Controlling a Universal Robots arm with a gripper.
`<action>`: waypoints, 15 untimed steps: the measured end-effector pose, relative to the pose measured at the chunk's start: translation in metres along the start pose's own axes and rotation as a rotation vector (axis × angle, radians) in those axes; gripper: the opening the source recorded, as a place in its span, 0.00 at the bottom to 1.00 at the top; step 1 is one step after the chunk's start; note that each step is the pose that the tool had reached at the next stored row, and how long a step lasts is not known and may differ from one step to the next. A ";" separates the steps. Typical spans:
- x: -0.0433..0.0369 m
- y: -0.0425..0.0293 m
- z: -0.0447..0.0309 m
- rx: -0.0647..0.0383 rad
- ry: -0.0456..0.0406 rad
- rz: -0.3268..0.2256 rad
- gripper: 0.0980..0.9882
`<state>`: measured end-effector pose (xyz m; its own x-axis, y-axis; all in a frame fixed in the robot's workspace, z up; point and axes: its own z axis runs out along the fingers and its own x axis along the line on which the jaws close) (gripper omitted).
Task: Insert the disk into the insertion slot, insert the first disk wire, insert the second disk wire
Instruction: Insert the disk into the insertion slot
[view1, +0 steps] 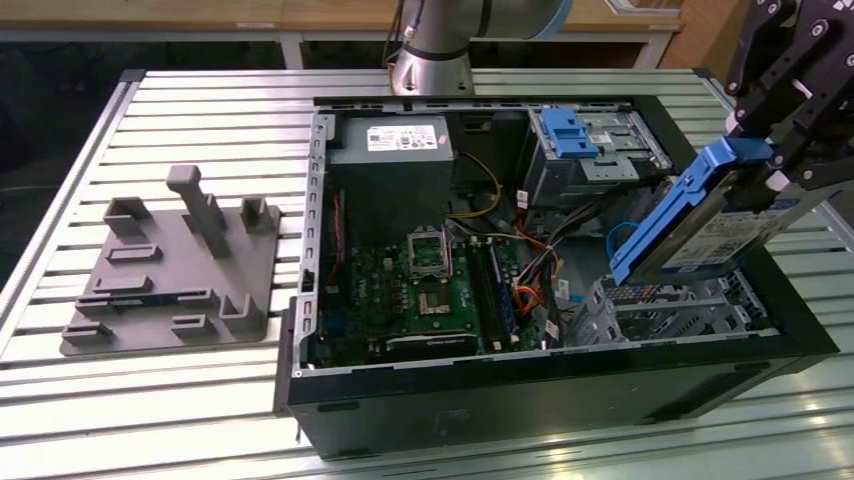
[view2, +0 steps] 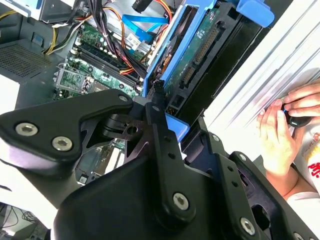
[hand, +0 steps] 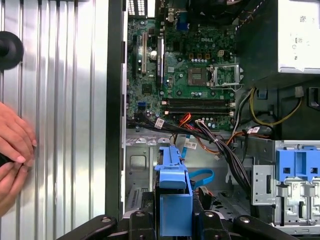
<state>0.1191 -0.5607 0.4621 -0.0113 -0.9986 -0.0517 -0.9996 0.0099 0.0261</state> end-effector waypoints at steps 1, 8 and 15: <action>0.0000 0.0000 0.0003 0.000 0.0000 0.000 0.30; 0.0002 -0.0001 0.0028 0.000 0.0000 0.000 0.30; 0.0008 -0.0001 0.0047 0.000 0.0001 0.000 0.30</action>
<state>0.1191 -0.5613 0.4574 -0.0111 -0.9986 -0.0516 -0.9996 0.0097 0.0261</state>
